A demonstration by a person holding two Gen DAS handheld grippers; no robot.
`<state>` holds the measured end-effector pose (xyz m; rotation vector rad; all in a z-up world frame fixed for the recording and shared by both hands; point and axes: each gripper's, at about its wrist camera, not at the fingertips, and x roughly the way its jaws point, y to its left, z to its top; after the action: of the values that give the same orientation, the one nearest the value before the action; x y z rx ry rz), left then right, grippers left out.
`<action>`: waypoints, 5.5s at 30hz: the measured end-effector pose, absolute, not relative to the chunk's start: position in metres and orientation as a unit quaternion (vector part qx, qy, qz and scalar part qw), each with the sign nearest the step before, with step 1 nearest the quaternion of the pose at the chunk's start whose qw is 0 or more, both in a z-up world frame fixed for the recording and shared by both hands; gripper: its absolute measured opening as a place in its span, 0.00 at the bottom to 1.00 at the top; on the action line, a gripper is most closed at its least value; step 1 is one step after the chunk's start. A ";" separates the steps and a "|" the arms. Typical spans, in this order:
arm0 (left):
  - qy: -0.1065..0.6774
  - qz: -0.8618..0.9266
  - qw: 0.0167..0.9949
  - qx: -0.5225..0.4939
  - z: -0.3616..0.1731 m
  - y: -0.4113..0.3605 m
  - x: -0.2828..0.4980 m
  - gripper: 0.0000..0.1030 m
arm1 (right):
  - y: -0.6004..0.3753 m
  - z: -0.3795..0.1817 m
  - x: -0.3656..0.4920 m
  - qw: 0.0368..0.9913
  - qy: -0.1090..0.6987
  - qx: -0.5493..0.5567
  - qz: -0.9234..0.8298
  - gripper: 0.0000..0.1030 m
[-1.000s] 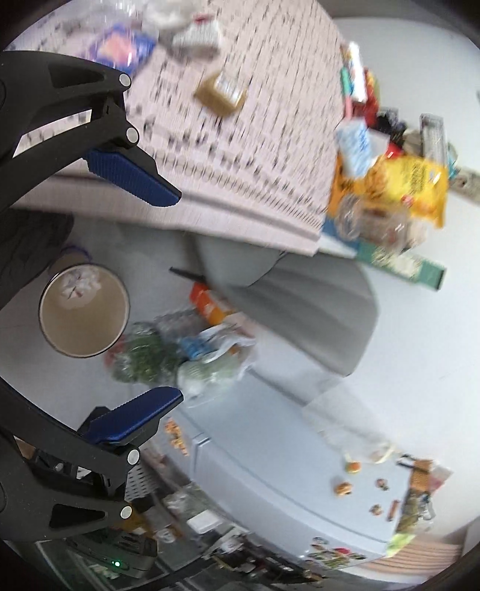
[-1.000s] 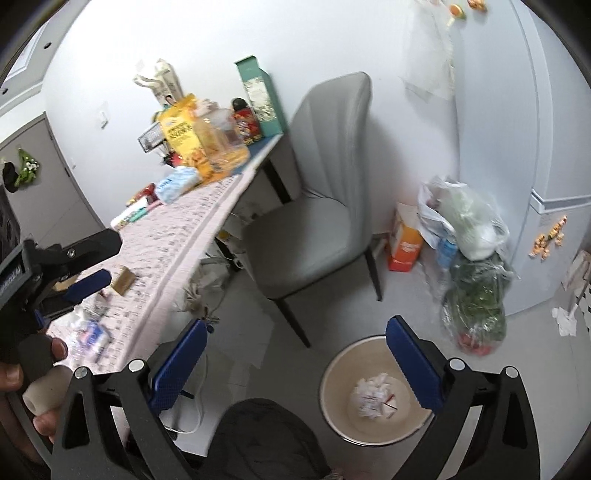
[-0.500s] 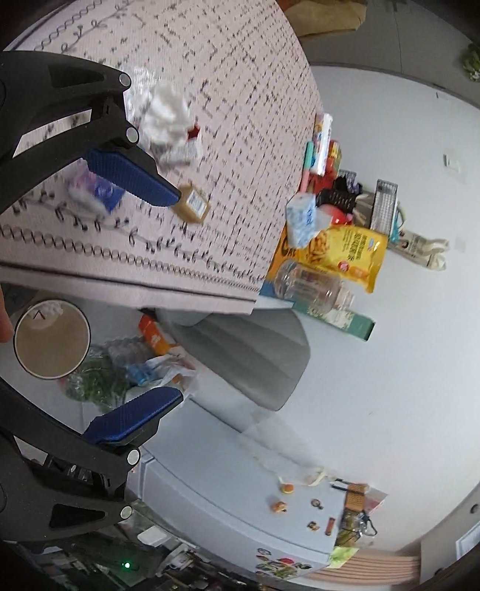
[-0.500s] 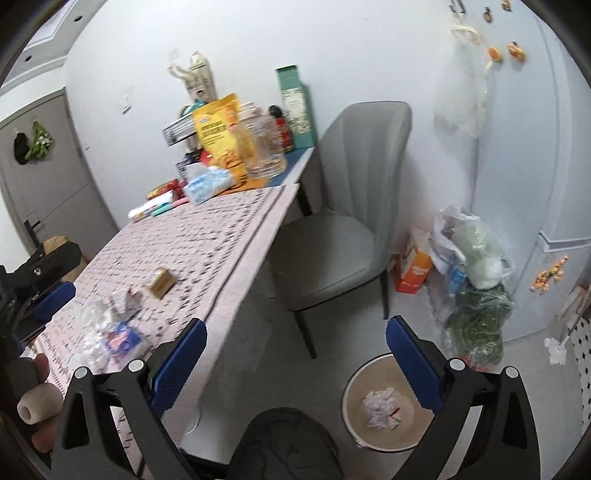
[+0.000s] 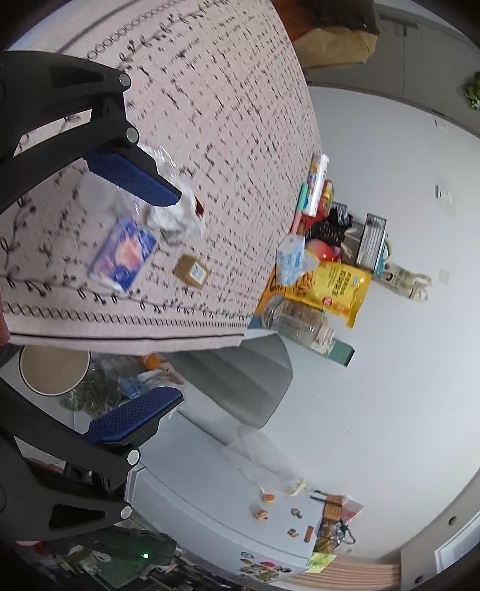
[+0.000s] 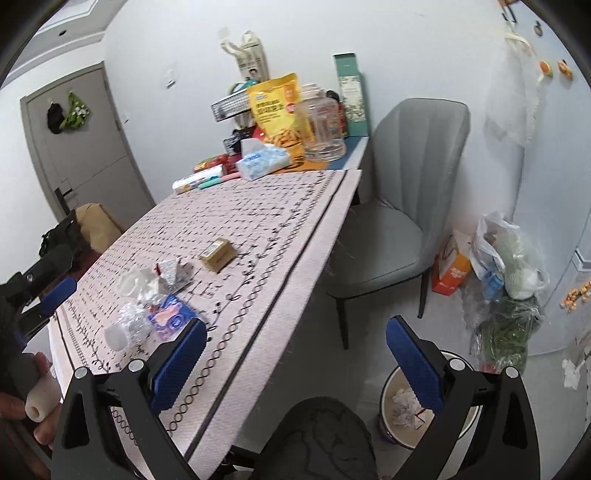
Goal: Collect trash
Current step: 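Move both tools back over the table toward the remaining trash, then grasp the clear plastic wrap with white lid using the left tool, then grasp the blue tissue packet with the right tool while the left tool holds the plastic, then carry the plastic wrap and blue tissue packet over the beige bin with both tools, then open the right tool to drop the packet while the left tool releases the plastic, then move both tools back over the white tissue and printed paper on the table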
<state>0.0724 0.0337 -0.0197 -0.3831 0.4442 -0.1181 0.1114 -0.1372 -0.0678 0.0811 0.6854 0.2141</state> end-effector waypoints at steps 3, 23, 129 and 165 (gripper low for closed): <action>0.222 -0.048 0.954 -0.196 -0.026 0.046 0.064 0.94 | -0.125 -0.069 0.110 0.934 0.334 0.030 0.121 0.93; 0.317 -0.037 0.925 -0.208 -0.087 0.077 0.067 0.83 | -0.082 -0.085 0.099 0.919 0.341 0.000 0.197 0.91; 0.434 -0.162 0.883 -0.072 -0.102 -0.207 0.206 0.31 | -0.352 -0.208 0.167 0.883 0.430 0.183 0.045 0.52; 0.419 -0.230 0.872 -0.106 -0.093 -0.230 0.214 0.94 | -0.393 -0.172 0.133 0.893 0.399 0.206 0.015 0.72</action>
<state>0.2140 -0.2296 -0.0928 -0.2214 0.8746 -0.4800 0.1331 -0.3931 -0.1724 0.4279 0.8271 0.0317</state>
